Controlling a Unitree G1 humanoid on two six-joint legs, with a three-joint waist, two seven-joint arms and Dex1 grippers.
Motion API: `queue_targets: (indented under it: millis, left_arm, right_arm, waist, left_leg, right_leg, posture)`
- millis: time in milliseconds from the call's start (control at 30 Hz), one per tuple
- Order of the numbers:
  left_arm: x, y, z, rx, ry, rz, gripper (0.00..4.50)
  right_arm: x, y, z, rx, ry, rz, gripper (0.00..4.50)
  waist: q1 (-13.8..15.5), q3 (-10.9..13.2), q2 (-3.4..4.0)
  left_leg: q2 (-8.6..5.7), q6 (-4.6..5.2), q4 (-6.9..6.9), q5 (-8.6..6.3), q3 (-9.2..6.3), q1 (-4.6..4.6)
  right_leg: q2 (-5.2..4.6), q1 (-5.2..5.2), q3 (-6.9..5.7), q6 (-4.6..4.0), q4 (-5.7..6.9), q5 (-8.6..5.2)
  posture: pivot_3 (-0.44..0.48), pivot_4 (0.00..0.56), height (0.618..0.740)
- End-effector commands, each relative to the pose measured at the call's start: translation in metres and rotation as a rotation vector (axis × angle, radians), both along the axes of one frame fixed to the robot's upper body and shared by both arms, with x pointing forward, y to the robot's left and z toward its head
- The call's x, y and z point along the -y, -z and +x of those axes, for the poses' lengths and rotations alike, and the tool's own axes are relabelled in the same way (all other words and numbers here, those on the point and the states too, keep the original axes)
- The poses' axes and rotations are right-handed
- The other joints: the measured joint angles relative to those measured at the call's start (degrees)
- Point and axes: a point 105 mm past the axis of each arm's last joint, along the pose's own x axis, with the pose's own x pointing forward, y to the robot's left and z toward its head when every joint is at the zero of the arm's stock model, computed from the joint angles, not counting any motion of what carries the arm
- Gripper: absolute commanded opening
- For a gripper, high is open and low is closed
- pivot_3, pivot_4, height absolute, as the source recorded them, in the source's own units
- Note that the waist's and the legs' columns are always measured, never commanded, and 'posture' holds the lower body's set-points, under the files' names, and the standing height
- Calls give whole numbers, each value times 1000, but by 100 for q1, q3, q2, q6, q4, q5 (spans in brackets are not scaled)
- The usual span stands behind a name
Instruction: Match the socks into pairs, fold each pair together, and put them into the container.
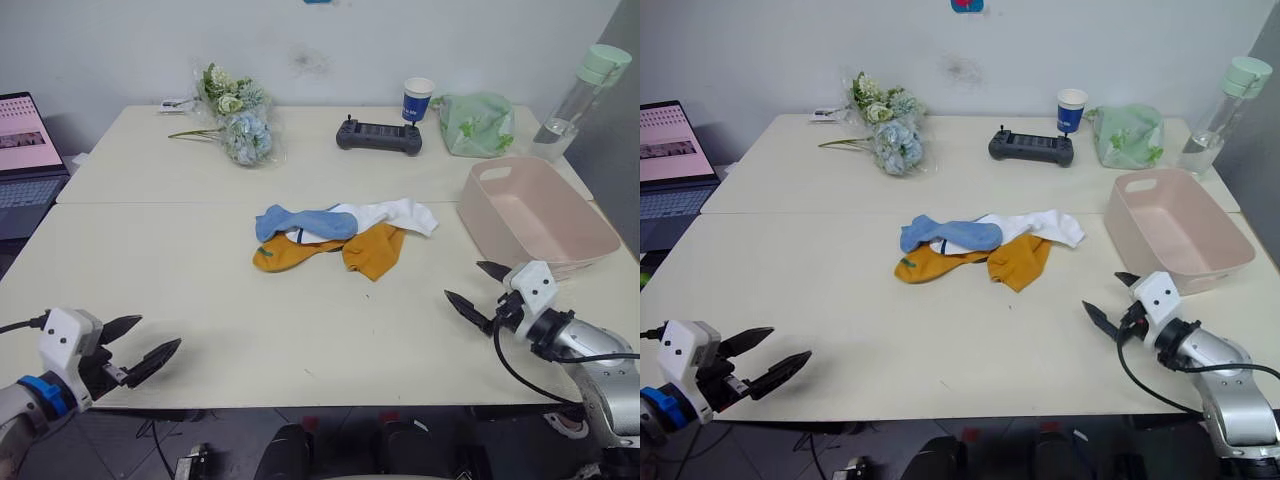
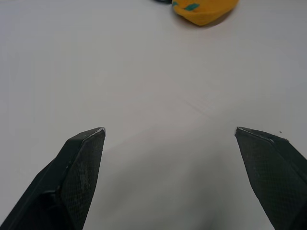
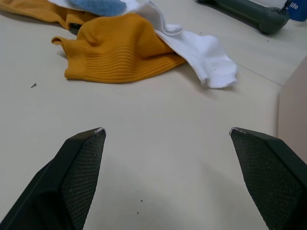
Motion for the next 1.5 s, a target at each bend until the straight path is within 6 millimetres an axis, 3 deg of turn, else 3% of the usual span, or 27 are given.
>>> queue_targets:
  millis: [33, 133, 233, 400, 533, 700, 933, 1067, 1233, 1400, 1500]
  left_arm:
    - [18, -11, 4, 30, 77, -2, 4500]
    - [26, -13, 7, 42, 104, -12, 4500]
    - [52, -12, -6, -29, 266, -12, 4500]
    - [69, -25, -10, -18, 358, -17, 4500]
    - [88, -41, -13, 8, 434, -49, 4500]
    - [99, -55, -12, 81, 476, -87, 4500]
    - [101, -56, -14, 94, 507, -100, 4500]
    - [98, -51, -12, 93, 489, -98, 4500]
    - [94, -45, -14, 86, 485, -94, 4500]
    - [91, -42, -15, 88, 480, -90, 4500]
    - [91, -42, -15, 95, 478, -91, 4500]
  right_arm:
    - [-22, -20, -3, 61, -99, 2, 4461]
    - [-36, -25, -6, 53, -167, 5, 4461]
    - [-54, -33, -12, 40, -263, 27, 4461]
    - [-85, -37, 2, 60, -348, -22, 4461]
    - [-115, -28, 32, 67, -301, -91, 4461]
    - [-138, -16, 48, 67, -248, -119, 4461]
    - [-164, 7, 55, 43, -213, -125, 4461]
    - [-160, 9, 69, -13, -85, -25, 3577]
    - [-157, 12, 72, -21, -54, -34, 1789]
    - [-157, -2, 70, 8, -82, -10, 25]
    - [-153, -19, 67, 30, -113, 26, 25]
  waist:
    - [0, 0, 0]
    - [-3, 0, 1]
    - [-11, 0, -1]
    - [-25, 2, 2]
    - [-26, 0, 0]
    - [4, 1, 0]
    - [-18, 1, 1]
    - [-20, 2, 2]
    - [-21, 2, 3]
    - [-23, 2, 3]
    - [-21, 3, 4]
  left_leg:
    - [0, 0, 0, 0, 0, 0]
    - [0, 0, 0, 0, 0, 1]
    - [0, 0, 0, 0, -1, -2]
    - [1, 0, 0, 0, 0, 3]
    - [5, 0, 0, 0, -1, 1]
    - [4, -21, 0, 12, -4, -11]
    - [4, -22, 1, 12, -1, -8]
    - [4, -22, 1, 12, 0, -7]
    - [3, -22, 0, 12, 1, -8]
    - [4, -20, 0, 12, 1, -7]
    - [3, -20, 0, 11, 1, -7]
  right_leg:
    - [0, 0, 0, 0, 0, 0]
    - [0, 0, 0, 0, 2, 0]
    - [0, -1, 0, 0, -1, 0]
    - [1, -1, 1, -2, 3, 1]
    - [7, -4, -1, -6, 2, 3]
    - [6, -15, -5, -6, -2, 3]
    - [7, -18, -2, -6, 5, 3]
    - [8, -22, 1, -6, 12, 3]
    - [8, -22, 1, -6, 10, 3]
    - [9, -23, 1, -6, 11, 3]
    - [8, -23, 1, -6, 11, 3]
  posture:
    - [0, 150, 740]
    - [0, 150, 740]
    - [0, 150, 740]
    - [0, 150, 740]
    - [0, 150, 740]
    - [0, 150, 740]
    - [0, 150, 740]
    - [0, 150, 740]
    - [0, 150, 740]
    - [0, 150, 740]
    - [0, 150, 740]
